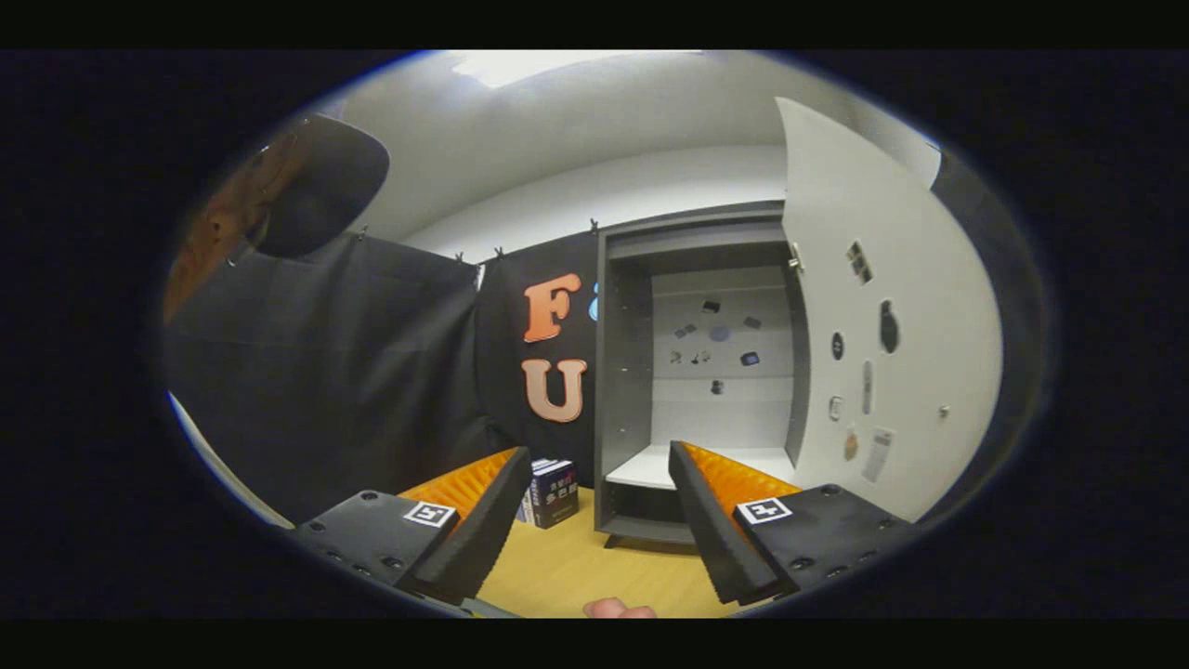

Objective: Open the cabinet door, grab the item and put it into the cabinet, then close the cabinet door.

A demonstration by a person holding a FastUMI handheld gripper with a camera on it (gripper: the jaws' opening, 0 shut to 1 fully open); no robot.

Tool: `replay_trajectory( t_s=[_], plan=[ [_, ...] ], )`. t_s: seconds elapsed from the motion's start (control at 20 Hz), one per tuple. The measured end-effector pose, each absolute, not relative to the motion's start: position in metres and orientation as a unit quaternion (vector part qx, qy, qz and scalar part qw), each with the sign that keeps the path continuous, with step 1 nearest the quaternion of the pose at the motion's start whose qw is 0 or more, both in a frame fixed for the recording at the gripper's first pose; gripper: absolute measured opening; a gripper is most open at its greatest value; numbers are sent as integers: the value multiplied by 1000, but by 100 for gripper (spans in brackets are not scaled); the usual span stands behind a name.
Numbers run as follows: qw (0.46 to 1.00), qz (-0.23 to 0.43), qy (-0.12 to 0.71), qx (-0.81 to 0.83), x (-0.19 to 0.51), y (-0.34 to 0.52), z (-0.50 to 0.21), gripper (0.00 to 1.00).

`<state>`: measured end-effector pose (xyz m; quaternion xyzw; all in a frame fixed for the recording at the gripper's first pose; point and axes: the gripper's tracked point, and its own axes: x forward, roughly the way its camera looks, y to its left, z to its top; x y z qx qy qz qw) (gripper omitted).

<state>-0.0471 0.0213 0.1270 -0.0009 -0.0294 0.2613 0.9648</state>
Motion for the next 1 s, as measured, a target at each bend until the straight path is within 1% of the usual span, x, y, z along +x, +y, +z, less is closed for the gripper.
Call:
replay_trajectory(
  t_s=[0.2, 0.3, 0.4, 0.5, 0.6, 0.7, 0.85, 1.0],
  plan=[
    [991, 115, -64, -4, -63, -104, 154, 94],
    [996, 50, -73, -17, -66, -151, 159, 95],
    [996, 3, -82, -30, -61, -184, 166, 95],
    [996, -30, -82, -34, -45, -209, 168, 95],
    [996, -48, -70, -27, -24, -222, 161, 96],
    [997, -50, -57, -16, -8, -224, 152, 95],
    [998, -28, -52, -9, 5, -216, 144, 93],
    [998, -30, -56, -30, 1, -211, 150, 93]
  ],
)
